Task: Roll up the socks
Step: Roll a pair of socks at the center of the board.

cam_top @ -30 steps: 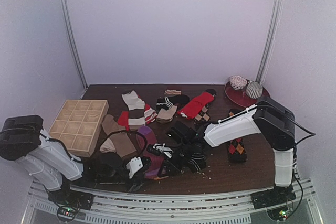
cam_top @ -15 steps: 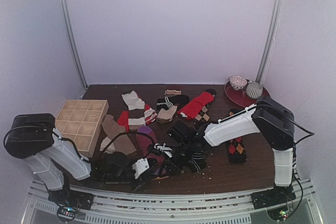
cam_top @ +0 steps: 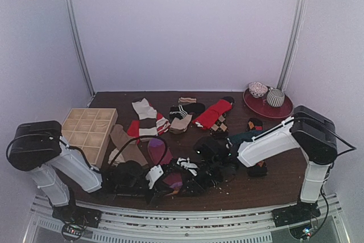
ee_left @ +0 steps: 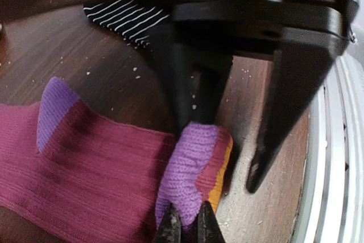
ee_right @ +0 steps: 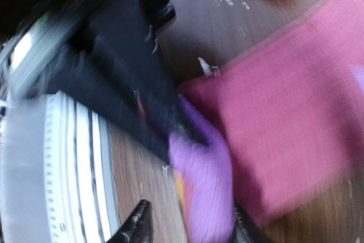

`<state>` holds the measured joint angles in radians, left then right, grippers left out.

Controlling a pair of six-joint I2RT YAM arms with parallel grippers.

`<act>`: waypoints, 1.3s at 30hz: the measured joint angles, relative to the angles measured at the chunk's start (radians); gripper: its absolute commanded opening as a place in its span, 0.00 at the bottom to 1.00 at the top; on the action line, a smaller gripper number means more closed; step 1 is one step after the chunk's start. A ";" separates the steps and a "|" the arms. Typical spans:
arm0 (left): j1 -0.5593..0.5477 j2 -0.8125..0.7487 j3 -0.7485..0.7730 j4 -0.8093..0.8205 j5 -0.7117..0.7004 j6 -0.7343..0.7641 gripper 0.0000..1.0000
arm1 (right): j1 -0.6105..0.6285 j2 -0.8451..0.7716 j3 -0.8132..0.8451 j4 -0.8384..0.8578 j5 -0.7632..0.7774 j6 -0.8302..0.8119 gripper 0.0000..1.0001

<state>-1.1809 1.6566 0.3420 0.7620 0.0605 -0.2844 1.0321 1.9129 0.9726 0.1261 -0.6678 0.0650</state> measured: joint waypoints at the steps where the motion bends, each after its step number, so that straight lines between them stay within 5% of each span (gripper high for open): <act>1: 0.013 0.001 -0.002 0.005 0.021 -0.021 0.00 | 0.006 -0.058 -0.082 0.066 0.051 -0.016 0.53; 7: 0.081 0.007 -0.039 0.053 0.158 -0.138 0.00 | 0.079 -0.253 -0.380 0.294 0.352 -0.161 0.58; 15: 0.104 0.041 -0.021 0.063 0.230 -0.179 0.00 | 0.243 -0.232 -0.411 0.559 0.667 -0.502 0.58; 32: 0.119 0.076 -0.021 0.113 0.280 -0.188 0.00 | 0.245 -0.076 -0.238 0.444 0.658 -0.644 0.49; 39: 0.122 0.086 -0.021 0.129 0.294 -0.188 0.00 | 0.245 -0.052 -0.203 0.404 0.661 -0.624 0.17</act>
<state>-1.0592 1.7428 0.3206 0.8906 0.3542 -0.4728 1.2770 1.8610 0.7692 0.5297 -0.0067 -0.5594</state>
